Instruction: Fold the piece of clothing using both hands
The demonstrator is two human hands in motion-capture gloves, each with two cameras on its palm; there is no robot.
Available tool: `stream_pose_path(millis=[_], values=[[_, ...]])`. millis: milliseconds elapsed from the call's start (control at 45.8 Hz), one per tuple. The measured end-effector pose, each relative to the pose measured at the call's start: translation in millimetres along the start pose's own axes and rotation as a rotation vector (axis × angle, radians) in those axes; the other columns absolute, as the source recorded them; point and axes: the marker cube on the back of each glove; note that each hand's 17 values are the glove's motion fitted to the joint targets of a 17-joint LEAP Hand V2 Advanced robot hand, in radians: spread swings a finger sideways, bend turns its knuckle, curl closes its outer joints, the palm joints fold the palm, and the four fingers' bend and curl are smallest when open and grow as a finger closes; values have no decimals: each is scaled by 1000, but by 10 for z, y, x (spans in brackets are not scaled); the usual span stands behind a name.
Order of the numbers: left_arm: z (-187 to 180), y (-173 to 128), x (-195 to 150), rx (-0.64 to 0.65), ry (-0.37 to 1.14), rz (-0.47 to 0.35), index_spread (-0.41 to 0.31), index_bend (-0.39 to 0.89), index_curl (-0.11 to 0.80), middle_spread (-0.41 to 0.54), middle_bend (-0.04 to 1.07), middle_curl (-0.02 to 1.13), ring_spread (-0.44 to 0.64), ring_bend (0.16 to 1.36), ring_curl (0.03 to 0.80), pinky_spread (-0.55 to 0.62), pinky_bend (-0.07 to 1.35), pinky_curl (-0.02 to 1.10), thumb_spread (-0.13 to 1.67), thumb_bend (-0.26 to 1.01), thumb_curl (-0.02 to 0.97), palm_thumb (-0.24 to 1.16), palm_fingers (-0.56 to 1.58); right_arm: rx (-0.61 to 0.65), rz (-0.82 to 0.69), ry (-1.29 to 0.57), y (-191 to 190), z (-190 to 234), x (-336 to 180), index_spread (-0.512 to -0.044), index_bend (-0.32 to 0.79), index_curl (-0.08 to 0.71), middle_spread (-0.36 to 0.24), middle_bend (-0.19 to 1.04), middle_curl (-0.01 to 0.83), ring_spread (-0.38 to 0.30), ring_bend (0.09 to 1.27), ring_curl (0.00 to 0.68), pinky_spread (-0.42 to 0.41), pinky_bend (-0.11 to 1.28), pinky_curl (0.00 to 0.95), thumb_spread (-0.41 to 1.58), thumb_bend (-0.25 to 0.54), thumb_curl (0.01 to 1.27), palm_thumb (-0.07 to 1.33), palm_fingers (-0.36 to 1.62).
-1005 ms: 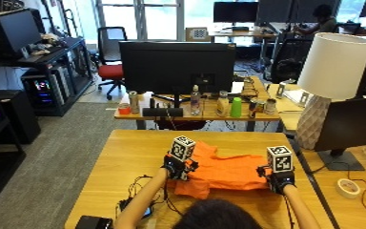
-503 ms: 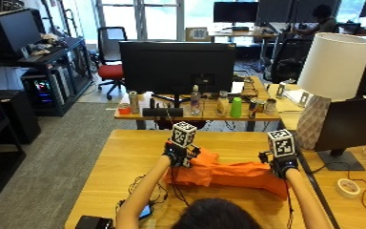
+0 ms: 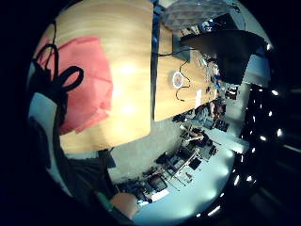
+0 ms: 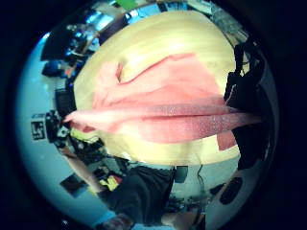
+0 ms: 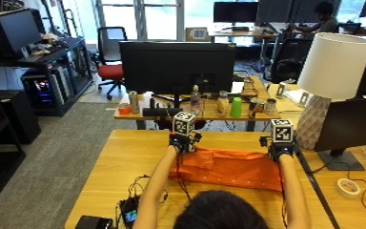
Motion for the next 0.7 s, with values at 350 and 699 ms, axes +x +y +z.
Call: stream_pose_path(millis=[350,699], values=[[481,-639,65,128,-187,-115,-298,193,609,-288,352,609,-346,548,491,-350,439,495,666,-21,780,834,1207,-15,105,1,102,247,-293,-263,176,481,-185,375,526,-240,626,469,-328,635,416,1167,-9,261,1139,1294],[1134,-1157,28,184,-372,-219,-277,117,561,-298,331,600,-345,515,475,-355,341,454,947,-45,702,678,1110,304,133,77,-528,755,-387,-264,165,472,-188,368,528,-241,618,473,-307,602,414,1180,-7,256,1142,1256]])
